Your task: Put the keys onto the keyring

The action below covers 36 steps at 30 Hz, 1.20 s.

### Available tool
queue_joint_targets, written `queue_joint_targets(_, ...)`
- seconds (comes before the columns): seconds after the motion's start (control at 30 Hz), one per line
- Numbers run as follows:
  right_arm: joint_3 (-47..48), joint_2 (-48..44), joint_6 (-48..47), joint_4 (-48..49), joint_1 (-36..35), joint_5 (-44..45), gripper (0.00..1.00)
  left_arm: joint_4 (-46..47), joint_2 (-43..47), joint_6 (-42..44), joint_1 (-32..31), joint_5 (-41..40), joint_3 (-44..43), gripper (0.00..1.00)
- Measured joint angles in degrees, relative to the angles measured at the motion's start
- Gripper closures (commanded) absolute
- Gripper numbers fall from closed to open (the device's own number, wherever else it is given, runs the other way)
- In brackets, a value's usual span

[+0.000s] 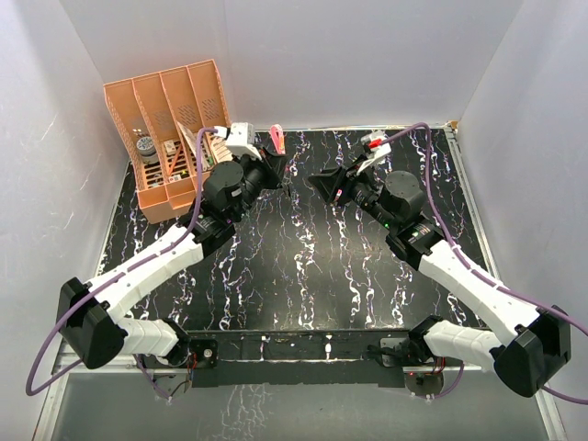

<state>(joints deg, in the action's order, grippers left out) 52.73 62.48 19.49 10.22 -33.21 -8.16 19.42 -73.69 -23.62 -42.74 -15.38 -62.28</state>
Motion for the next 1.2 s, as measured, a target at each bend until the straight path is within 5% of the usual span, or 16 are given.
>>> queue_joint_targets(1.2, 0.0, 10.21, -4.39, 9.57, 0.0, -5.46, 0.64, -3.19, -1.73, -1.97, 2.56, 8.98, -2.99, 1.0)
